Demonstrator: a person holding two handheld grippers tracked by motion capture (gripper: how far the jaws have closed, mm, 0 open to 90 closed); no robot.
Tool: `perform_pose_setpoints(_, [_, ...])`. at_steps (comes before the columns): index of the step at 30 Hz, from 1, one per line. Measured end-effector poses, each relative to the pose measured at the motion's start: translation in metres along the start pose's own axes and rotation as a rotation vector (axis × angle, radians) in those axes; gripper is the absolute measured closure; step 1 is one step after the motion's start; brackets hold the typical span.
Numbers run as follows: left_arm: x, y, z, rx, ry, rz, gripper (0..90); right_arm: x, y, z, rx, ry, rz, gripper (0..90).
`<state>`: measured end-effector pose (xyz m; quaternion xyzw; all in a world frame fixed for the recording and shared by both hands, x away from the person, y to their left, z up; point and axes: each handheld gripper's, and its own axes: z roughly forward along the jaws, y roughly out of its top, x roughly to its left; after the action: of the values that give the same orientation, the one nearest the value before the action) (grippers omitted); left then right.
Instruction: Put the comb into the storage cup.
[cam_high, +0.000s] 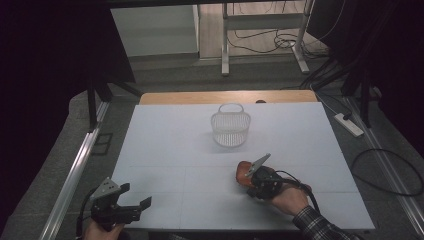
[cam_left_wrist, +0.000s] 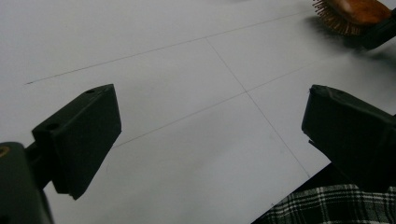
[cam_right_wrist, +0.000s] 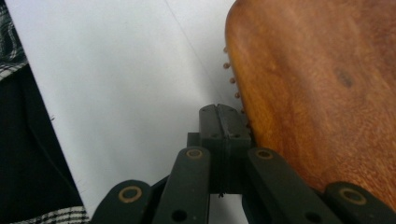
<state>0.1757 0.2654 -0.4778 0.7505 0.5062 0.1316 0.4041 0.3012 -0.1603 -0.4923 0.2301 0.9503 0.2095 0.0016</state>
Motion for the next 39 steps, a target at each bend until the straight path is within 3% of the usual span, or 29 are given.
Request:
perform_pose_setpoints(15, [0.001, 0.0, 0.0, 0.005, -0.002, -0.003, 5.5, -0.017, 0.009, 0.007, -0.02, -0.009, 0.044, 89.5])
perform_pose_setpoints(25, [0.001, 0.0, 0.0, 0.005, -0.002, -0.006, 5.5, -0.023, 0.022, 0.013, -0.022, -0.035, 0.042, 89.5])
perform_pose_setpoints(35, [0.001, 0.0, 0.0, 0.004, -0.002, -0.006, 5.5, -0.019, 0.021, 0.012, -0.024, -0.043, 0.03, 89.5])
perform_pose_setpoints(39, [0.001, 0.0, 0.0, 0.002, -0.002, -0.008, 5.6, -0.015, 0.02, 0.006, -0.051, -0.042, 0.024, 89.2])
